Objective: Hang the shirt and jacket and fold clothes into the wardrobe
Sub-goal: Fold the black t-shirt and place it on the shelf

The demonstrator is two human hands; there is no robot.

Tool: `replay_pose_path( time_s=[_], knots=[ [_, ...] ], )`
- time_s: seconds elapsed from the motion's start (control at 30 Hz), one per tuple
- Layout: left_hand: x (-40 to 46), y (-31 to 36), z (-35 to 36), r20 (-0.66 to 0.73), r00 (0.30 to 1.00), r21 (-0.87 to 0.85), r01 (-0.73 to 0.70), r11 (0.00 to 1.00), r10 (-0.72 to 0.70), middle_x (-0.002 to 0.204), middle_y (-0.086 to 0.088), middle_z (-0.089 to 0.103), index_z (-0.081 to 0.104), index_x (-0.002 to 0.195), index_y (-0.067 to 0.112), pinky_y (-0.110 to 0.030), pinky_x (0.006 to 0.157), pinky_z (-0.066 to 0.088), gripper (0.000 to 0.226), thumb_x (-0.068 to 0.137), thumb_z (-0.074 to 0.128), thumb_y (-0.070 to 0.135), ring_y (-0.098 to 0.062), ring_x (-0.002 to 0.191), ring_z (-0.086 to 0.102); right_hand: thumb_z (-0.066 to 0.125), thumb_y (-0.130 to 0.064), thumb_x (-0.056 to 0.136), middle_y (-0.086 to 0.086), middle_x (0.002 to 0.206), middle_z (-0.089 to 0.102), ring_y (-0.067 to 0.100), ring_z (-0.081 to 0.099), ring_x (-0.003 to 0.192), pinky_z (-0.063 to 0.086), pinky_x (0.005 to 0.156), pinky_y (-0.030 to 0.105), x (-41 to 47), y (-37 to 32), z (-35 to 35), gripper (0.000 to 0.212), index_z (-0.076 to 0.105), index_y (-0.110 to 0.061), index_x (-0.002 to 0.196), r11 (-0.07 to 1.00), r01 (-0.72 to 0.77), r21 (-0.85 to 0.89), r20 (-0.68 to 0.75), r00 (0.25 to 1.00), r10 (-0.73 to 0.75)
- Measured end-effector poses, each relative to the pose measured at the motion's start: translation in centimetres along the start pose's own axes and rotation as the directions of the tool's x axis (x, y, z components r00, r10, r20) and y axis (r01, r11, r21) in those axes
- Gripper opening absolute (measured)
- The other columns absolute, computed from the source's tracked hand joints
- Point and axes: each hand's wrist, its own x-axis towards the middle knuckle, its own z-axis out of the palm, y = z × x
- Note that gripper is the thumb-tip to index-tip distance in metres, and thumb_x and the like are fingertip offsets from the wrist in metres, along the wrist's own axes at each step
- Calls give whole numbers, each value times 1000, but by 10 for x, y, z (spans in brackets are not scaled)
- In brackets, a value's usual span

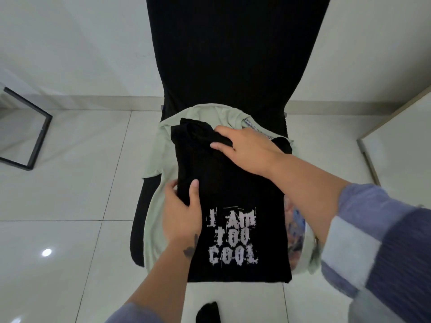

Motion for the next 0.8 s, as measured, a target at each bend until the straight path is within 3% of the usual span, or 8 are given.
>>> replay_pose_path(
  time_s=[0.13, 0.27, 0.33, 0.43, 0.5, 0.6, 0.7, 0.8],
  knots=[
    [-53, -10, -16, -41, 997, 74, 62, 995, -59, 77, 4, 58, 49, 91, 17, -37, 74, 45, 34, 98, 35, 47, -23, 80, 59, 45, -45, 97, -7, 72, 60, 6, 55, 64, 49, 70, 31, -63, -33, -31, 39, 48, -28, 132, 986, -21, 165, -79, 996, 34],
    [-99, 15, -27, -126, 992, 120, 35, 992, -20, 69, 6, 51, 45, 86, 18, -45, 80, 47, 28, 100, 33, 40, -27, 74, 57, 46, -43, 97, 1, 94, 68, 14, 62, 76, 51, 80, 34, -141, -68, -62, 41, 49, -22, 132, 970, -11, 244, -166, 985, 53],
    [-124, 36, -33, -132, 991, 101, -3, 995, 17, 71, 5, 53, 43, 87, 21, -48, 85, 45, 26, 100, 33, 41, -28, 76, 57, 46, -44, 97, 5, 93, 69, 14, 63, 73, 52, 78, 32, -177, -84, -84, 43, 47, -23, 134, 962, -25, 273, -220, 972, 87],
    [-164, 77, -45, -161, 985, 36, -48, 998, 54, 86, 1, 59, 49, 94, 20, -49, 89, 44, 25, 99, 36, 42, -29, 88, 59, 46, -45, 96, 8, 96, 70, 14, 64, 71, 49, 69, 23, -229, -107, -126, 42, 47, -26, 134, 957, -23, 289, -288, 951, 110],
    [-193, 105, -51, -185, 981, -24, -57, 998, 51, 108, -6, 61, 54, 111, 15, -50, 94, 42, 31, 98, 41, 40, -31, 106, 56, 46, -43, 97, 6, 99, 70, 17, 65, 79, 46, 67, 22, -260, -122, -159, 39, 48, -26, 132, 954, -22, 300, -331, 935, 126],
    [-245, 145, -58, -158, 981, -176, 83, 981, -112, 146, -11, 35, 36, 141, 11, -50, 108, 27, 58, 96, 42, 46, -32, 134, 33, 46, -42, 97, -4, 88, 66, 8, 60, 73, 42, 63, 14, -304, -141, -216, 27, 53, -28, 118, 949, -32, 314, -429, 887, 172],
    [-291, 173, -53, -38, 941, -374, 298, 879, -335, 153, -16, 23, 21, 149, 6, -51, 113, 19, 79, 92, 37, 60, -39, 138, 25, 48, -35, 97, -18, 78, 55, -4, 52, 73, 37, 65, 9, -346, -150, -273, 8, 52, -28, 98, 932, -39, 361, -540, 806, 243],
    [-326, 199, -44, 88, 945, -379, 325, 866, -316, 150, -13, 34, 23, 148, 15, -58, 108, 28, 104, 73, 15, 87, -40, 134, 35, 49, -33, 97, -16, 85, 58, 6, 56, 82, 42, 76, 20, -395, -151, -318, 13, 55, -24, 104, 900, -35, 434, -637, 695, 334]
  ],
)
